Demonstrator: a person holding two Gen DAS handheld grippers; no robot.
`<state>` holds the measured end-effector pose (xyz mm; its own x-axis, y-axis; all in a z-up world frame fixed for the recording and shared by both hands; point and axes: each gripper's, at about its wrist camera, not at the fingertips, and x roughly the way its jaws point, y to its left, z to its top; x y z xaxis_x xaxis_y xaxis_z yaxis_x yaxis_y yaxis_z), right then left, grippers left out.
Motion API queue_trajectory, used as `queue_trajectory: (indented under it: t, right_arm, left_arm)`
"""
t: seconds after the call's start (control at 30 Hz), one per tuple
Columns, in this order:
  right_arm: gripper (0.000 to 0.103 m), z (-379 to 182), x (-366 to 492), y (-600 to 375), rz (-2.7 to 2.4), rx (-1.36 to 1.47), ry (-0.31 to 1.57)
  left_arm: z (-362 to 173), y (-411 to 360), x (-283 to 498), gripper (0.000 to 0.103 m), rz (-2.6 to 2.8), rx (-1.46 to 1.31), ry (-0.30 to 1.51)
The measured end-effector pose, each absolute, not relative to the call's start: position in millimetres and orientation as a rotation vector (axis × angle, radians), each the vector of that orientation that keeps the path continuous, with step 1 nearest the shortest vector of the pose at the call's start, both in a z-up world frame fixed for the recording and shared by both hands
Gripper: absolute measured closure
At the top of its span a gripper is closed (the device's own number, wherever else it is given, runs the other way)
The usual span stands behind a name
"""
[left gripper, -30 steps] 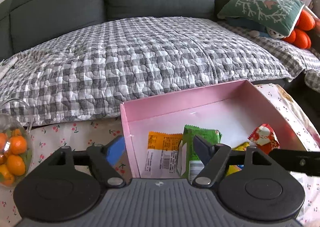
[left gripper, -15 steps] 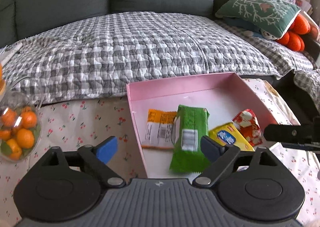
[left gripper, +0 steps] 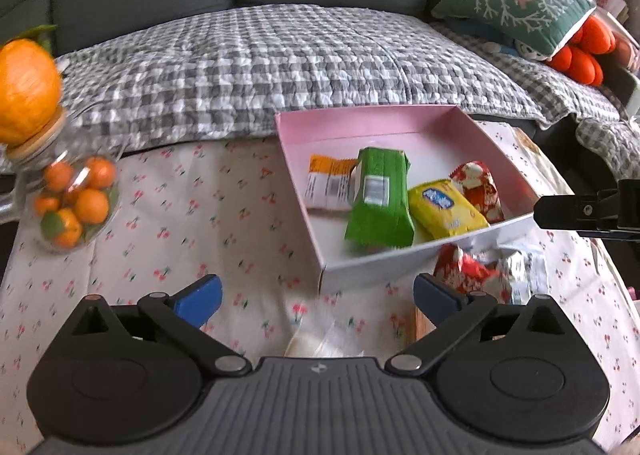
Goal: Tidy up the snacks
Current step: 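Withdraw both tools from the box toward remaining snacks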
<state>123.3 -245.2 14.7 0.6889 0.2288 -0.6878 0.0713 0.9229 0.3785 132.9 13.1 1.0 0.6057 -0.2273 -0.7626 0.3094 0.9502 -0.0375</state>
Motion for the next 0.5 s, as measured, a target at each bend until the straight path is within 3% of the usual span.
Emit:
queue_trajectory:
  t: [0.5]
  right_arm:
    - [0.015,16.6,83.6,-239.3,0.092,0.352,0.806]
  left_arm:
    - [-4.0,43.2,83.6,0.001,-0.246,-0.017,0.863]
